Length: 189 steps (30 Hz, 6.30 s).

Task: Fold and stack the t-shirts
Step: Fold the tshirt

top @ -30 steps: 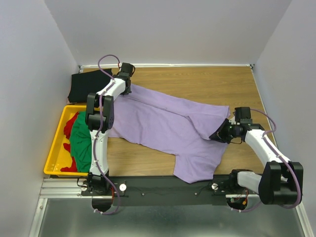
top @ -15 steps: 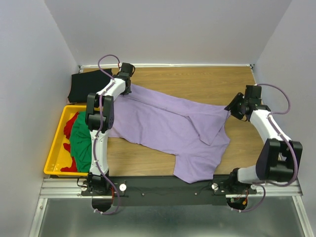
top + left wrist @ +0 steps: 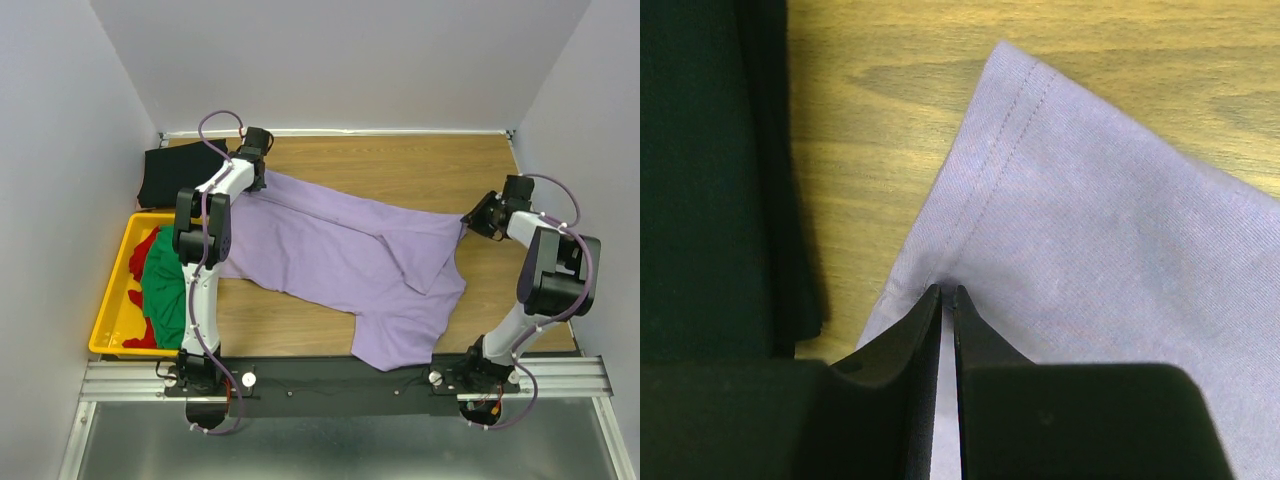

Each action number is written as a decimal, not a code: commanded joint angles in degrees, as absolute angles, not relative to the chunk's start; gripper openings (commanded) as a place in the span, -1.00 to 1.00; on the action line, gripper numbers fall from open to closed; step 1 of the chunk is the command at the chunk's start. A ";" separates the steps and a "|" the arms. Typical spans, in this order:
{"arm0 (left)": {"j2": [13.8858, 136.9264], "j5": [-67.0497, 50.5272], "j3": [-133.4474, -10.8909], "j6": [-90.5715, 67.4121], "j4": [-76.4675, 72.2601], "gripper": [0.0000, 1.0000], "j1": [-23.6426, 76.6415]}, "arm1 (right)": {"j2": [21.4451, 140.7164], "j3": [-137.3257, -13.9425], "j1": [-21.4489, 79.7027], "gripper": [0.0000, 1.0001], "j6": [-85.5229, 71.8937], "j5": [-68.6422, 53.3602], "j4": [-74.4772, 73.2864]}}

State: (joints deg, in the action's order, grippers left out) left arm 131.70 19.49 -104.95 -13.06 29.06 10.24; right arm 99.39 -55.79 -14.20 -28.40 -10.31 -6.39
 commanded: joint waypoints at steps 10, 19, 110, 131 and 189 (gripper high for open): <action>133.16 18.46 -104.41 -12.74 28.83 -0.67 9.84 | 103.18 -55.81 -15.64 -0.28 -28.74 -20.83 2.81; 133.33 18.90 -104.59 -12.74 29.70 -0.67 9.93 | 103.98 -54.67 -19.42 -0.89 -30.14 -18.29 5.01; 62.40 23.38 -42.45 -17.49 4.83 0.32 19.51 | 79.46 -43.16 12.05 -0.19 -35.24 13.90 -28.21; 62.67 22.68 -42.36 -17.40 5.10 0.30 19.51 | 76.46 -35.86 6.59 -0.22 -40.78 6.33 -21.89; 64.60 21.97 -42.89 -16.96 5.80 0.29 19.51 | 75.85 -36.21 6.24 -0.55 -39.55 6.41 -23.82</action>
State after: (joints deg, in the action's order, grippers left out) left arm 64.42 22.26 -41.98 -17.21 6.09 19.51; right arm 75.70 -36.82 6.63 -39.38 6.00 -23.00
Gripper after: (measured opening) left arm 0.649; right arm 0.240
